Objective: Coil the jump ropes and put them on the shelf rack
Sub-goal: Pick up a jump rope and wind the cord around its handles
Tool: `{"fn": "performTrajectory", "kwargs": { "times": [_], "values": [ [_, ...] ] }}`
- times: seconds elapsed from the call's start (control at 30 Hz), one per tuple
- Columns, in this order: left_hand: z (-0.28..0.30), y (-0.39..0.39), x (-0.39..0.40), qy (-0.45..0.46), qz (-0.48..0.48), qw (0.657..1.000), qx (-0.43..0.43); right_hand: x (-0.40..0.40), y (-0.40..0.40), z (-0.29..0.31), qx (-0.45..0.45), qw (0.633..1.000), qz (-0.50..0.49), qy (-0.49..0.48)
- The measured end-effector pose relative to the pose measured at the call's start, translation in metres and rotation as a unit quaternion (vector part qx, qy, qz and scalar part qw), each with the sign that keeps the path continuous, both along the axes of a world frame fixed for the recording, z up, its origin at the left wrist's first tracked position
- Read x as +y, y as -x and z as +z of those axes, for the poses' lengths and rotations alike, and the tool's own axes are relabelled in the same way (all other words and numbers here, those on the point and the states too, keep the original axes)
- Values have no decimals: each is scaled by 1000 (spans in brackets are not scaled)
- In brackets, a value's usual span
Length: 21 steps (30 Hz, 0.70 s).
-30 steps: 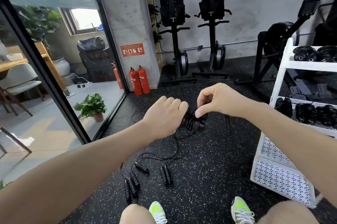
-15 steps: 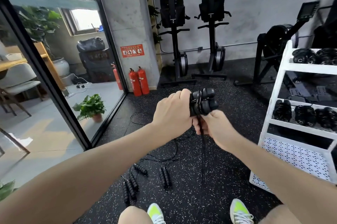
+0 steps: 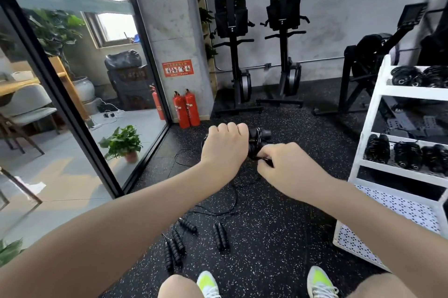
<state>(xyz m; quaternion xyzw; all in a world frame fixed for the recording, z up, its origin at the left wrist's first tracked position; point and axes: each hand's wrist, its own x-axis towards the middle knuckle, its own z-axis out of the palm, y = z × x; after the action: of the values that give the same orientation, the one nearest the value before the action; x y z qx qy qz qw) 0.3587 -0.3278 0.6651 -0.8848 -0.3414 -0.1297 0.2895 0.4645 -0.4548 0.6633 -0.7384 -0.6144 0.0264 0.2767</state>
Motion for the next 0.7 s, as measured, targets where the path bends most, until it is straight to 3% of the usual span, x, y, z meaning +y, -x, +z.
{"fn": "performTrajectory", "kwargs": {
  "times": [0.23,0.3,0.47,0.7],
  "values": [
    [-18,9,3,-71,-120,989,57,4,-31,28,-123,992,33,-4],
    [-23,12,4,-91,-162,981,53,8,-44,35,-122,992,29,-4],
    [-26,13,-3,-119,-239,964,10,17,-67,34,130,986,105,9],
    [-21,16,-3,-50,-263,963,-19,18,-76,11,335,928,161,-36]
  ]
}}
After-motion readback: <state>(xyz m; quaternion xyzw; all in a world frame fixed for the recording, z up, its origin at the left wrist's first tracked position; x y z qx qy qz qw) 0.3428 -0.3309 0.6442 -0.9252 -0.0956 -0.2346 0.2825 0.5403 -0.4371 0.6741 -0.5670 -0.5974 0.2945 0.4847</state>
